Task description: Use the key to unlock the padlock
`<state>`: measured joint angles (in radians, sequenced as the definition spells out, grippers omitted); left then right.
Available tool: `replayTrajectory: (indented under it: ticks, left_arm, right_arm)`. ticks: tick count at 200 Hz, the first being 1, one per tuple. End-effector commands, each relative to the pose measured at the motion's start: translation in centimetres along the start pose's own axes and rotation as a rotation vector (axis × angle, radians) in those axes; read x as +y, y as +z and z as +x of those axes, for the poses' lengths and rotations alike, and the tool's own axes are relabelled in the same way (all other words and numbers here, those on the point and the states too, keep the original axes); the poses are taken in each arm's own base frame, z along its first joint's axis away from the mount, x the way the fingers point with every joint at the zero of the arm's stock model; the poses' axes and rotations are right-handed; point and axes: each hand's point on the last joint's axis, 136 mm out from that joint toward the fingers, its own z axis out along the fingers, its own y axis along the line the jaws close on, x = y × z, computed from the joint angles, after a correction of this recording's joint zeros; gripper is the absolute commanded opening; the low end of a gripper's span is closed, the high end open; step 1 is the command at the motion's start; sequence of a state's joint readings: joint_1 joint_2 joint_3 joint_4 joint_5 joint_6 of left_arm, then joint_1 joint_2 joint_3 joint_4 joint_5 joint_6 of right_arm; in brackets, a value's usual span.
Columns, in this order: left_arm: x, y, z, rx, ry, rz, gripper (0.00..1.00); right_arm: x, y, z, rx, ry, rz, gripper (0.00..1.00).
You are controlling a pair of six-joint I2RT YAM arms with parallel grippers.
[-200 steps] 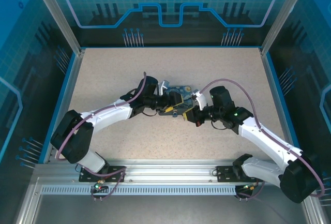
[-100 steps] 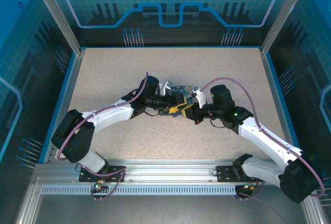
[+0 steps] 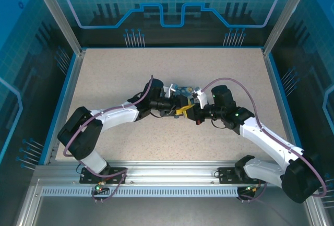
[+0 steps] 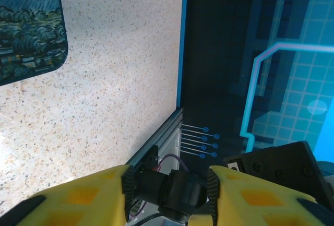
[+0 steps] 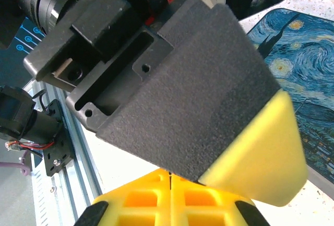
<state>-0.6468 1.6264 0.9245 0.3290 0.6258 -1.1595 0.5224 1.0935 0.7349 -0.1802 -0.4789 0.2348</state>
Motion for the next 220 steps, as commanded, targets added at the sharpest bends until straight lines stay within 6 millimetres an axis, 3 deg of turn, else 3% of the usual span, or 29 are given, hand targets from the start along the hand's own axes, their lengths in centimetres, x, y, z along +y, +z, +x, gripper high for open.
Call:
replayTrajectory:
  ticks: [1, 80, 118, 141, 155, 187, 220]
  left_arm:
    - [0.2, 0.5, 1.0, 0.041, -0.021, 0.019, 0.36]
    - [0.7, 0.4, 0.9, 0.026, -0.022, 0.001, 0.0]
    - [0.8, 0.3, 0.6, 0.006, -0.016, -0.004, 0.0]
    - [0.9, 0.0, 0.2, -0.035, -0.001, -0.014, 0.0]
    - [1.0, -0.4, -0.3, -0.077, 0.012, -0.025, 0.0]
    - [0.8, -1.4, -1.5, -0.162, 0.057, -0.027, 0.0]
    - [-0.4, -3.1, -3.0, -0.284, 0.149, -0.048, 0.0]
  right_arm:
    - [0.1, -0.3, -1.8, -0.049, -0.031, 0.006, 0.0]
    - [-0.4, -0.3, -1.5, -0.049, -0.026, 0.023, 0.0]
    - [-0.8, -0.5, -1.4, -0.057, -0.011, 0.046, 0.0]
    - [-1.1, -1.2, -1.8, -0.086, 0.022, 0.069, 0.44]
    - [-1.0, -1.8, -2.1, -0.103, 0.049, 0.065, 0.59]
    - [-1.1, -3.2, -2.8, -0.149, 0.136, 0.07, 0.63]
    - [-2.8, -3.6, -2.9, -0.194, 0.37, 0.128, 0.65]
